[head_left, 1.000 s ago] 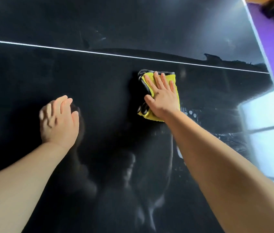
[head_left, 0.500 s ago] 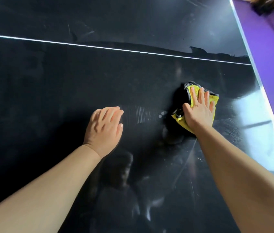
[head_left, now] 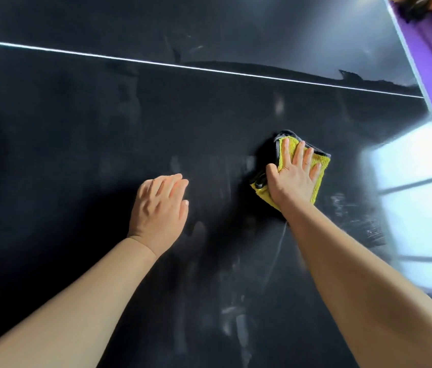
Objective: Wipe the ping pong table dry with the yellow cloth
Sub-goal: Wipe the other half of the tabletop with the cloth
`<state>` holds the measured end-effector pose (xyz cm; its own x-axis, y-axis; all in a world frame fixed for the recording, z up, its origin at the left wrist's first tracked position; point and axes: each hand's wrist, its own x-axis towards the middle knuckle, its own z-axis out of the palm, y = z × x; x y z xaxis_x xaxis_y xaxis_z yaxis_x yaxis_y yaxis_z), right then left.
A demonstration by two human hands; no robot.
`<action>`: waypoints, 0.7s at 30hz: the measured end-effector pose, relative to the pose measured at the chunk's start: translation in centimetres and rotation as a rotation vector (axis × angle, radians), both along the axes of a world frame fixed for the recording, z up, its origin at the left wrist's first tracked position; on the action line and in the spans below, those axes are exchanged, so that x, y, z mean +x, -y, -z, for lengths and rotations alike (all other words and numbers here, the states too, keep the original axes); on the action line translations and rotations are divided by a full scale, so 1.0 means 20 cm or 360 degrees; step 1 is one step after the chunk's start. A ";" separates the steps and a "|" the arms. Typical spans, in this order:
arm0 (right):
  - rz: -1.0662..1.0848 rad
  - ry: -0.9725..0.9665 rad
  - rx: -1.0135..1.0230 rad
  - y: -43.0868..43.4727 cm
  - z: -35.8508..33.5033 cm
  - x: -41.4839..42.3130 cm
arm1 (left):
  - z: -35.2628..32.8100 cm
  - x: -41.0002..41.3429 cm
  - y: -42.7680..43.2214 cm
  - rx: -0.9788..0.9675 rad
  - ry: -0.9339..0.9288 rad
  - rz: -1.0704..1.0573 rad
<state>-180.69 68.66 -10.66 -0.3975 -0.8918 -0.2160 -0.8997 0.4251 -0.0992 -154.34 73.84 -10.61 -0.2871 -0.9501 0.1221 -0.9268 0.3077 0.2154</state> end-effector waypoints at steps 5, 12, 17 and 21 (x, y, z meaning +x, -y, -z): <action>-0.0255 0.0006 0.0008 0.06 -0.01 0.54 | -0.01 0.42 -0.07 0.0006 0.0005 -0.0139; -0.0759 0.0038 -0.0016 0.11 0.01 1.16 | 0.01 0.82 -0.18 0.0033 -0.0019 -0.0353; -0.1223 0.0048 0.0000 -0.04 0.02 1.42 | 0.00 0.90 -0.27 0.0017 -0.0045 -0.0495; -0.1509 0.0070 0.0038 -0.25 0.02 1.44 | -0.02 0.84 -0.35 0.0023 -0.0016 -0.0572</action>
